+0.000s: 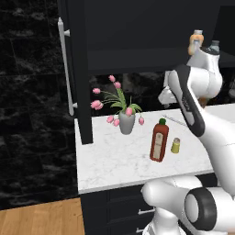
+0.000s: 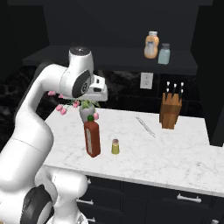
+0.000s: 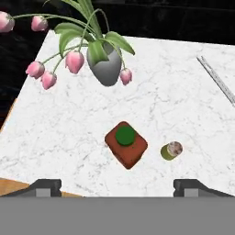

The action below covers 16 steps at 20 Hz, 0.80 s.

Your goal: Put the shaker and condiment bottle from the counter next to their counterparts in the cabinet.

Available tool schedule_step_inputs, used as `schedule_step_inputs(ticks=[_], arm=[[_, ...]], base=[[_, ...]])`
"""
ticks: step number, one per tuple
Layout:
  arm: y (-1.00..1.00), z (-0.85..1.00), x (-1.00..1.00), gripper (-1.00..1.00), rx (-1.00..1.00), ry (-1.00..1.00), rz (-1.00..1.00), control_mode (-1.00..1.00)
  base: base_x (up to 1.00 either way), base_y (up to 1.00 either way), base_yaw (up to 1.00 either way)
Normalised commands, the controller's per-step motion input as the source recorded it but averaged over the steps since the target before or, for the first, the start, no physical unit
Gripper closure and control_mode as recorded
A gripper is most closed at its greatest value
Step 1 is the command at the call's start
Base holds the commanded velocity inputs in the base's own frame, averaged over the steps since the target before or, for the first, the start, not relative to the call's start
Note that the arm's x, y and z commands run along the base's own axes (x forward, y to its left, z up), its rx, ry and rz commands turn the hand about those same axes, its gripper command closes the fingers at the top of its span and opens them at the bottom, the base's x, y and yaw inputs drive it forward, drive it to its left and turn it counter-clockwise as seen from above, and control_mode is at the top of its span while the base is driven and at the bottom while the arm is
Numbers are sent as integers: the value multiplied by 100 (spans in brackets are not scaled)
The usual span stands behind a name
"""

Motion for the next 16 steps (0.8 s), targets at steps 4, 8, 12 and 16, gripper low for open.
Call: schedule_step_inputs(ticks=[4, 8, 12, 16], arm=[[-87, 0, -92, -100, 1, -48, 48, -100], [-24, -26, -45, -100, 3, -20, 48, -100], [1, -24, -1, -100, 3, -4, 34, -100], [0, -21, -6, -100, 1, -12, 8, -100]], base=[[0, 0, 0], [0, 0, 0], [0, 0, 0], [0, 0, 0]])
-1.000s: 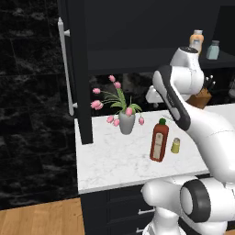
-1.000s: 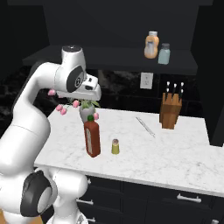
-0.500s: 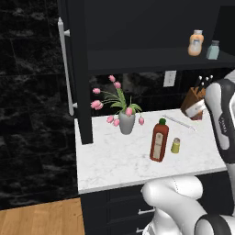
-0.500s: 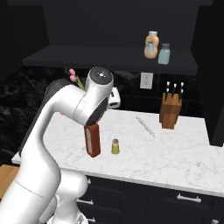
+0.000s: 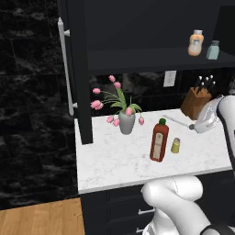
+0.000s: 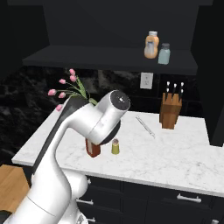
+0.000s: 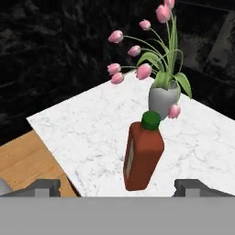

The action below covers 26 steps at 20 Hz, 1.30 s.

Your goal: Put the shaker and condiment bottle from the counter next to their counterparts in the cabinet.

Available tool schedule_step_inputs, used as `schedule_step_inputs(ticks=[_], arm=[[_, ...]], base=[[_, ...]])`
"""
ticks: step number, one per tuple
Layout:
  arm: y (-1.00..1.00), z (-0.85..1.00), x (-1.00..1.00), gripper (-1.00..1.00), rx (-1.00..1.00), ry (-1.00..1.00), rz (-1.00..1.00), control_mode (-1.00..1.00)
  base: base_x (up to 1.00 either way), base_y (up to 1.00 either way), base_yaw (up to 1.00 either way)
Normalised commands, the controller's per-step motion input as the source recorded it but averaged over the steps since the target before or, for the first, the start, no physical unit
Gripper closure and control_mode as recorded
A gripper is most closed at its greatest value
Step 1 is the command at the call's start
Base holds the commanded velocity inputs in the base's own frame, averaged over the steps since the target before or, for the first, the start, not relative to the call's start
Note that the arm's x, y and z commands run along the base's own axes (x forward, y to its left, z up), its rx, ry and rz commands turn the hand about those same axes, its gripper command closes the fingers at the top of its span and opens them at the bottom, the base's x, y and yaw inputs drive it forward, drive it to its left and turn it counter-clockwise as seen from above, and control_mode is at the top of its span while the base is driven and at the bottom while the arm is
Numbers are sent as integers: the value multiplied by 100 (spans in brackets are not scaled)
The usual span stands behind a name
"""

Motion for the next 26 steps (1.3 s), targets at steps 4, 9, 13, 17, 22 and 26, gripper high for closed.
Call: schedule_step_inputs(ticks=[4, 9, 13, 17, 22, 26], arm=[[-5, -69, -48, -100, 9, -27, -20, -100], [0, -78, -22, -100, 12, -26, -11, -100], [1, -72, 9, -100, 20, -11, 4, -100], [0, -34, 33, -100, 11, -9, 9, -100], [3, -31, 36, -100, 1, -5, 1, -100], [0, -19, 41, -100, 2, -2, -3, -100]], base=[[0, 0, 0], [0, 0, 0], [0, 0, 0], [0, 0, 0], [0, 0, 0], [0, 0, 0]])
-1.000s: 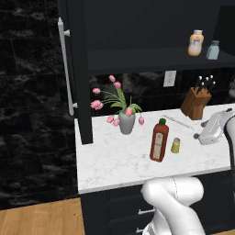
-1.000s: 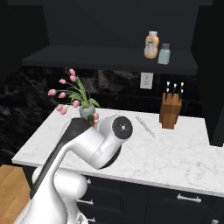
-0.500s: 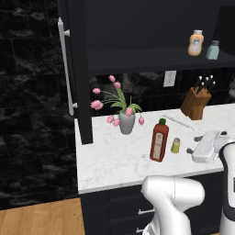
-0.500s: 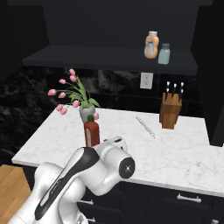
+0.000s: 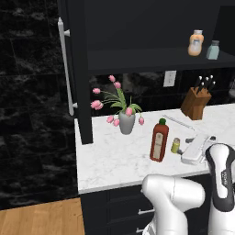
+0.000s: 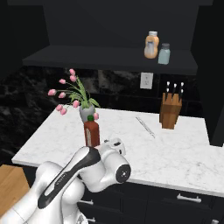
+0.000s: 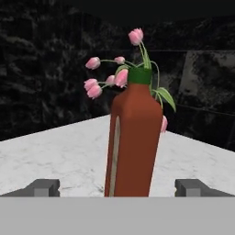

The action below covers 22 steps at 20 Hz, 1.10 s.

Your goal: Put the shaker and condiment bottle from the counter next to their counterparts in the cabinet.

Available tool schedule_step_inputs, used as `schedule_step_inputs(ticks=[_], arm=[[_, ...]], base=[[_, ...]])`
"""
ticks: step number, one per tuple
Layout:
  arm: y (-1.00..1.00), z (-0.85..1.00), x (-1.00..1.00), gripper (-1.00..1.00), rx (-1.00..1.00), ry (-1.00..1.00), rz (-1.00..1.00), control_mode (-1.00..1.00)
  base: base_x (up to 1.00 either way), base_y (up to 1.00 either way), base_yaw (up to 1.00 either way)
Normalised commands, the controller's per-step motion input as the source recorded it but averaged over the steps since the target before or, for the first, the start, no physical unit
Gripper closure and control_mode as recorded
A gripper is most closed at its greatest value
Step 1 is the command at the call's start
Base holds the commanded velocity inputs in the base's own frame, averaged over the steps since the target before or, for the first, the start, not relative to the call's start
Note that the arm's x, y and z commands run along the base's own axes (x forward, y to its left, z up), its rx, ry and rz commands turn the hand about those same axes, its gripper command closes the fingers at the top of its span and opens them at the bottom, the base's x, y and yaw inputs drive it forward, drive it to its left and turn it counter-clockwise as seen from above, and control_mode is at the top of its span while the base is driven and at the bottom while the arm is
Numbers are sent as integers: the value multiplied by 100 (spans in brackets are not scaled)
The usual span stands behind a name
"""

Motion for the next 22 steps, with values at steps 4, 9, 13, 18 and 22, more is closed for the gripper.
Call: schedule_step_inputs(ticks=[4, 9, 13, 18, 22], arm=[[0, -11, 45, -100, 8, 0, 0, -100], [0, -5, 30, -100, 7, 0, 0, -100], [4, -8, -2, -100, 8, 0, 0, -100], [12, -1, 0, -100, 3, 0, 0, -100], [33, -6, 0, -100, 0, 0, 0, -100]], base=[[0, 0, 0], [0, 0, 0], [0, 0, 0], [0, 0, 0], [0, 0, 0]])
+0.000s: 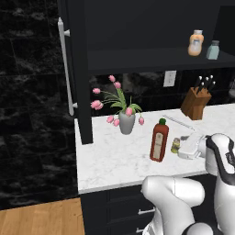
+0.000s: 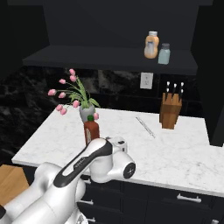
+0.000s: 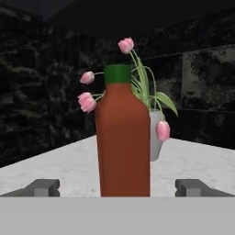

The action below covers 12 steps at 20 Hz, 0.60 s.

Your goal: Put the shaker and condiment bottle from the counter next to their counterparts in the cabinet.

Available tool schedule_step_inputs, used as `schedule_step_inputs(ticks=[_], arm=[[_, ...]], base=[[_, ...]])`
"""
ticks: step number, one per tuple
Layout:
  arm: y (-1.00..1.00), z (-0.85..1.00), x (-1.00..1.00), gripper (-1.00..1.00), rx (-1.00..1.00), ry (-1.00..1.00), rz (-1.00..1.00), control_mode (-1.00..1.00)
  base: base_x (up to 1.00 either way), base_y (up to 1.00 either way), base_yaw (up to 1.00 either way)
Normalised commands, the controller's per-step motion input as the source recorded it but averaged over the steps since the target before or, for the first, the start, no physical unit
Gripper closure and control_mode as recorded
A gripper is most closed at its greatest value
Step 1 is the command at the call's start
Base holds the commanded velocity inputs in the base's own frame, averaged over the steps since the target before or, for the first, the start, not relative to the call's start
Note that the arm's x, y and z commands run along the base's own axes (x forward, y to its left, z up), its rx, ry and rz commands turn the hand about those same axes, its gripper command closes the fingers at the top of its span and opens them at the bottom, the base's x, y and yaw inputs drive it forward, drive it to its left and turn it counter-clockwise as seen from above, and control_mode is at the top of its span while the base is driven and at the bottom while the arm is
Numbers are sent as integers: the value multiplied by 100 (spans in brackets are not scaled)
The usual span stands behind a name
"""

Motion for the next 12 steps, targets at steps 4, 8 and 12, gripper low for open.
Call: schedule_step_inputs(ticks=[4, 8, 12], arm=[[29, -2, 0, -100, 0, 0, 0, -100], [3, 0, 23, -100, 3, 0, 0, -100], [0, 0, 41, -100, 4, 0, 0, -100]], base=[[0, 0, 0], [0, 0, 0], [0, 0, 0]])
